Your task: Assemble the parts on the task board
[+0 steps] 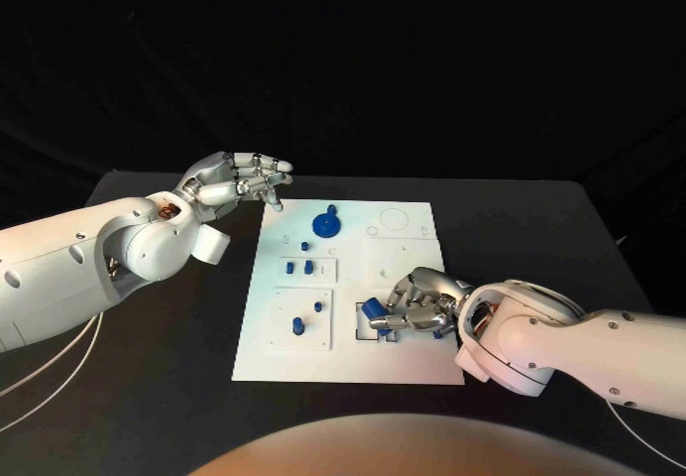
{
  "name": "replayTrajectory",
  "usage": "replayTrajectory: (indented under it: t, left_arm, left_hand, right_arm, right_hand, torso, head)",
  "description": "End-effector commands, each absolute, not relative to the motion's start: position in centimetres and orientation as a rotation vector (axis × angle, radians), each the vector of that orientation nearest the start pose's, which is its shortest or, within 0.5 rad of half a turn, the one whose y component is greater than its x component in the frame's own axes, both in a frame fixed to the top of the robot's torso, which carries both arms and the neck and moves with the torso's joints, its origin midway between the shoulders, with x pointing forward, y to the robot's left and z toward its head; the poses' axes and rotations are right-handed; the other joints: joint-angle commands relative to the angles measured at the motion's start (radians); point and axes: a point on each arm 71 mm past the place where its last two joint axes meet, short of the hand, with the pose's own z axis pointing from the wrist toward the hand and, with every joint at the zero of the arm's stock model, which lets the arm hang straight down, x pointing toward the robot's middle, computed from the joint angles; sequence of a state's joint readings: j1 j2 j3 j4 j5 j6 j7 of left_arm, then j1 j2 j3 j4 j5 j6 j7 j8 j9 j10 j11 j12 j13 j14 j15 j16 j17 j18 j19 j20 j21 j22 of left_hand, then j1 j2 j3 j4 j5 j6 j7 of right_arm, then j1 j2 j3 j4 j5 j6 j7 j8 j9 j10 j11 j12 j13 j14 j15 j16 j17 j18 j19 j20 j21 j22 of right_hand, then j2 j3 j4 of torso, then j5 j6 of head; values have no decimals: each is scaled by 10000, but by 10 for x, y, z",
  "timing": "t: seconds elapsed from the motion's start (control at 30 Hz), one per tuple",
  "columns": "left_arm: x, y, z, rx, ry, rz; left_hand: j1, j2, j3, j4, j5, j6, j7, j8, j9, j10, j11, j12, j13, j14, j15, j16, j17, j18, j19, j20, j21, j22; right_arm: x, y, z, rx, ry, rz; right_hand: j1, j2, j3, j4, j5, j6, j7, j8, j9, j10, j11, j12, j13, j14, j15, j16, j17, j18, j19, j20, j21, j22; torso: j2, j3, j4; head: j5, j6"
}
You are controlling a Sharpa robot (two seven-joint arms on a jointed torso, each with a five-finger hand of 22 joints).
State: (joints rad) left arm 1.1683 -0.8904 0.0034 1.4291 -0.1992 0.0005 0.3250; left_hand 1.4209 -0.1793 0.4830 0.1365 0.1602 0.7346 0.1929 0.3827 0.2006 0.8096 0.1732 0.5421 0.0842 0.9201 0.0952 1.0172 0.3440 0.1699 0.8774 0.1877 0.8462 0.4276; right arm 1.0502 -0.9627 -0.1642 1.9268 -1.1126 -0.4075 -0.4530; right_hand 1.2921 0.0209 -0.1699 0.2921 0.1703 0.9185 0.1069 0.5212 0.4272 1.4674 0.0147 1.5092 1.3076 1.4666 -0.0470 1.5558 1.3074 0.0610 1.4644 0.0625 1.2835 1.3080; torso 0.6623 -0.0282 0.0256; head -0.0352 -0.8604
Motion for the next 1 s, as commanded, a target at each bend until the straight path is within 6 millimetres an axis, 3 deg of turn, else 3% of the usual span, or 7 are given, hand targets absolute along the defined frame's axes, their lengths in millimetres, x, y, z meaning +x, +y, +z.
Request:
replayTrajectory:
  t: [0.03, 0.43, 0.63, 1.0]
  left_arm:
    - [495, 241, -184, -8948, 16213, -16336]
    - [495, 241, -184, -8954, 16223, -16330]
    - [495, 241, -184, -8961, 16233, -16318]
    - [495, 242, -184, -8973, 16252, -16302]
  left_hand:
    - [-74, -13, 28, 32, -37, -65, 487, 15, -12, -74, -4, 59, 14, -28, 18, -10, 8, 140, 47, -3, -67, -9]
    - [-74, -13, 28, 32, -37, -65, 487, 15, -12, -74, -4, 59, 14, -28, 18, -10, 8, 140, 47, -3, -67, -9]
    - [-74, -13, 28, 32, -37, -65, 487, 15, -12, -74, -4, 59, 14, -28, 18, -10, 8, 140, 47, -3, -67, -9]
    - [-89, -8, 31, 41, -38, -77, 490, 21, -14, -87, 0, 68, 14, -29, 20, -7, 14, 140, 52, -1, -73, -15]
  right_arm:
    - [350, -168, -266, 3130, 21629, 6933]
    - [353, -162, -269, 2844, 21232, 6926]
    - [355, -162, -269, 2884, 20872, 6881]
    - [354, -159, -269, 2700, 20887, 6934]
  right_hand:
    - [-137, -6, -98, -1, 9, 319, -249, 32, 24, 424, -60, 4, 1757, 940, -80, 0, 2144, -45, 217, -93, -66, 1700]
    - [-219, 56, -183, 2, 11, 379, -276, 59, 41, 459, -83, 33, 1807, 936, -101, -6, 2126, -46, 220, -110, -62, 1706]
    - [-253, 60, -229, 0, 8, 391, -284, 66, 47, 452, -91, 23, 1797, 929, -108, -17, 2092, -40, 213, -117, -92, 1699]
    - [-865, -2, -870, 22, 9, 391, -307, 109, 120, 417, -117, -43, 1756, 924, -137, -30, 2067, -42, 219, -154, -115, 1715]
  torso:
    - [1, -6, -3]
    - [19, 13, 0]
    - [6, 4, -5]
    - [2, 7, -14]
  head:
    - [-1, 14]
    - [27, 11]
    - [76, -42]
    - [60, -47]
